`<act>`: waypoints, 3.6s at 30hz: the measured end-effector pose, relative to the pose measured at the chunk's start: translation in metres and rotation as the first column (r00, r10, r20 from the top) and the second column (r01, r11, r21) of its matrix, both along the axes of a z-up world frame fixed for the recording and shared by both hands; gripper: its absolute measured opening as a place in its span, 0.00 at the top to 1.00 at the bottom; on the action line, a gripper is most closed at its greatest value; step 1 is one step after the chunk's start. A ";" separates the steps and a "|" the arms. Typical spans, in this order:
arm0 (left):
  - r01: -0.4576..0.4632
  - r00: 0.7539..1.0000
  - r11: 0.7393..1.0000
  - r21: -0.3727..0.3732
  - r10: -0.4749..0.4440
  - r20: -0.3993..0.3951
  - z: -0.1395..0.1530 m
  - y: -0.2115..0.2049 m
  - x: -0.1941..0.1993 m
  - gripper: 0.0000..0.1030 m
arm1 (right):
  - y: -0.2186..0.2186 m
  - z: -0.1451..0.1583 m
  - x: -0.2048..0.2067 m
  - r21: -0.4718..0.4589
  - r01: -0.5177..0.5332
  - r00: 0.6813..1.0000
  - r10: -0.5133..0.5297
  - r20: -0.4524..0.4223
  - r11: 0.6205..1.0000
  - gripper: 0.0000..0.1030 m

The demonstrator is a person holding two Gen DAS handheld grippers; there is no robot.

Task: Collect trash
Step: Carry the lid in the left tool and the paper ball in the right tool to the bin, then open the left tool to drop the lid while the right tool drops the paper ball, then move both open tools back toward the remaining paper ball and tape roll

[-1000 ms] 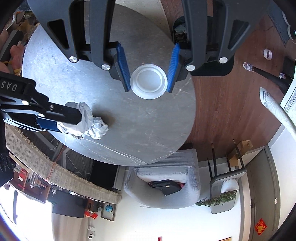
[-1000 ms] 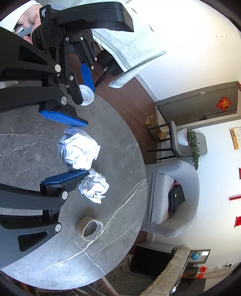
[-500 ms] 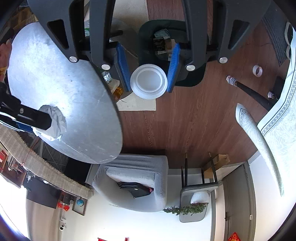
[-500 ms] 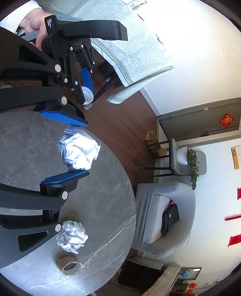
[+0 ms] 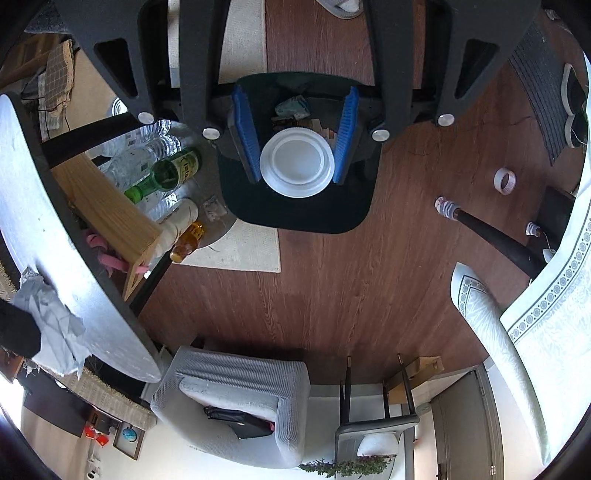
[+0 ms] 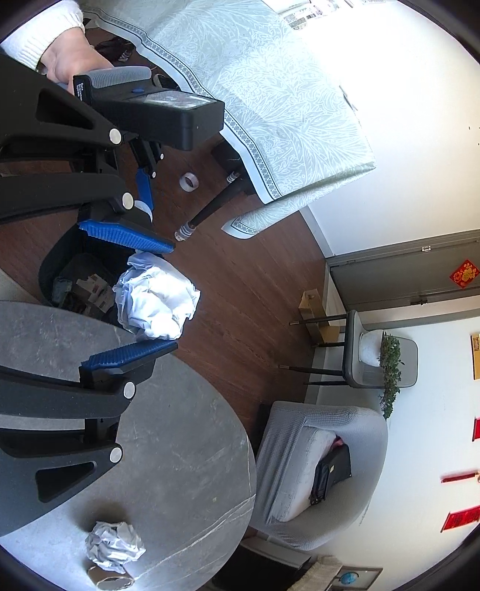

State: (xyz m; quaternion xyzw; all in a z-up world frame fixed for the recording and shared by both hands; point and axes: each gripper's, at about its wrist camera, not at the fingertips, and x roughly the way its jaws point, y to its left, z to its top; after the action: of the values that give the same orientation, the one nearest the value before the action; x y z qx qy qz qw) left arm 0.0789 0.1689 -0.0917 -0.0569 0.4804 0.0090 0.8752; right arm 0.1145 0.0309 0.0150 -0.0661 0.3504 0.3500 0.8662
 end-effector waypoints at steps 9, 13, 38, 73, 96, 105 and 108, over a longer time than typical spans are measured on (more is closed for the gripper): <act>-0.014 0.995 1.000 0.023 0.016 -0.094 -0.035 0.022 0.001 0.59 | 0.028 -0.005 0.001 -0.005 -0.034 0.999 0.034 -0.007 0.999 0.53; -0.016 0.991 0.999 0.049 0.022 -0.135 -0.045 0.028 0.000 0.58 | 0.037 -0.009 0.002 -0.011 -0.044 0.999 0.044 -0.016 0.999 0.53; -0.061 0.998 0.998 -0.034 0.061 0.009 0.011 0.065 -0.021 0.76 | 0.110 -0.093 0.011 -0.174 -0.096 0.982 0.065 -0.178 0.980 0.53; -0.053 0.962 0.993 -0.108 0.080 0.262 0.113 0.064 -0.041 0.84 | 0.127 -0.167 -0.004 -0.334 -0.173 0.958 0.080 -0.275 0.927 0.36; -0.043 0.932 0.995 -0.091 0.073 0.355 0.159 0.013 -0.038 0.77 | 0.035 -0.021 -0.014 -0.094 -0.062 0.998 0.061 -0.014 0.994 0.53; 0.035 0.930 0.995 -0.096 0.003 0.367 0.157 -0.046 -0.018 0.60 | -0.042 0.007 -0.003 -0.048 0.064 0.997 -0.062 0.043 0.997 0.54; 0.072 0.930 0.995 -0.072 -0.041 0.364 0.153 -0.072 -0.009 0.56 | -0.070 0.014 0.000 -0.042 0.111 0.992 -0.108 0.063 0.993 0.54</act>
State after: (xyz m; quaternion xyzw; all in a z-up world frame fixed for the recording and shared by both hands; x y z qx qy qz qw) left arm 0.0700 0.0967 0.0612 -0.0806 0.3123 -0.0469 0.9454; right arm 0.1148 -0.0390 0.0288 -0.0771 0.3348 0.2918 0.8927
